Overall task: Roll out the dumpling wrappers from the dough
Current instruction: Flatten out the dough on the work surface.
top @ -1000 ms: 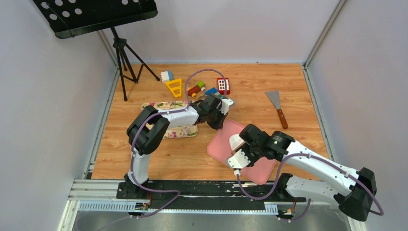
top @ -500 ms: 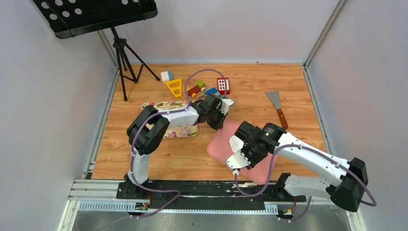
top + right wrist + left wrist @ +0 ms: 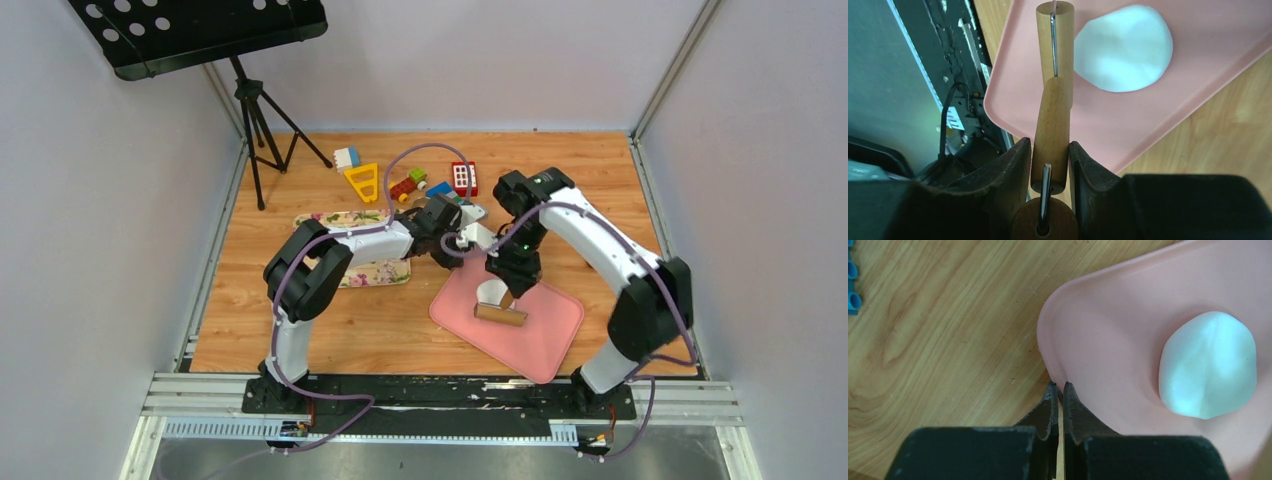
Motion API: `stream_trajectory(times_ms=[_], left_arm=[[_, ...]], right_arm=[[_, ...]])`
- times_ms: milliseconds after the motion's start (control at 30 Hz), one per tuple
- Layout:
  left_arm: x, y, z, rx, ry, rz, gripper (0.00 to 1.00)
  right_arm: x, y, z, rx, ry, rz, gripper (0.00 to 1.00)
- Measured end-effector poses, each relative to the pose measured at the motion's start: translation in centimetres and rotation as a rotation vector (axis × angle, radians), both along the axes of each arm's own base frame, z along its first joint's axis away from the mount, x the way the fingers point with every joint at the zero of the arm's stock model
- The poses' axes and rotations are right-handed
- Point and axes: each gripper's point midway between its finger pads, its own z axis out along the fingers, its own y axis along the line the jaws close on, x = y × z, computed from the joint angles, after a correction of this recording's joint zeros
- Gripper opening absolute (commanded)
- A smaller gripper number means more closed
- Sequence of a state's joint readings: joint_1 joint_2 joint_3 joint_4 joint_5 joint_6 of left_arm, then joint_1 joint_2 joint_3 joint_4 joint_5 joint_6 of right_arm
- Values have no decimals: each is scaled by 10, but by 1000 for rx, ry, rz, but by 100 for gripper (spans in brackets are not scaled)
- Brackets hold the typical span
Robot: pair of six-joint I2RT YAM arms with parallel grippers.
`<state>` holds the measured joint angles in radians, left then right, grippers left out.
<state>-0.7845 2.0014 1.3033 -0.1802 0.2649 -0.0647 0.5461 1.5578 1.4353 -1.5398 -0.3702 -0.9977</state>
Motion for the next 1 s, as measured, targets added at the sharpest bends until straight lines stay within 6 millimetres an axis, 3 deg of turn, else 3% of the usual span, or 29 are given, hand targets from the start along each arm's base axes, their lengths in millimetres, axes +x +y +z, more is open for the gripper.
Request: stream_trajectory(times_ms=[100, 200, 333, 467, 733, 900, 1000], left_arm=[[0, 0, 0, -1, -1, 0, 0], [0, 0, 0, -1, -1, 0, 0], [0, 0, 0, -2, -2, 0, 0], [0, 0, 0, -2, -1, 0, 0], [1, -1, 0, 1, -9, 0, 0], [1, -1, 1, -2, -5, 1, 0], [1, -1, 1, -2, -5, 1, 0]], right_arm=[[20, -3, -23, -27, 111, -112, 0], [33, -8, -33, -42, 164, -185, 0], [57, -6, -22, -9, 117, -231, 0], [68, -3, -12, 10, 75, -242, 0], [48, -4, -43, -37, 187, -212, 0], [11, -14, -57, -154, 302, -200, 0], [0, -15, -59, -182, 340, -195, 0]])
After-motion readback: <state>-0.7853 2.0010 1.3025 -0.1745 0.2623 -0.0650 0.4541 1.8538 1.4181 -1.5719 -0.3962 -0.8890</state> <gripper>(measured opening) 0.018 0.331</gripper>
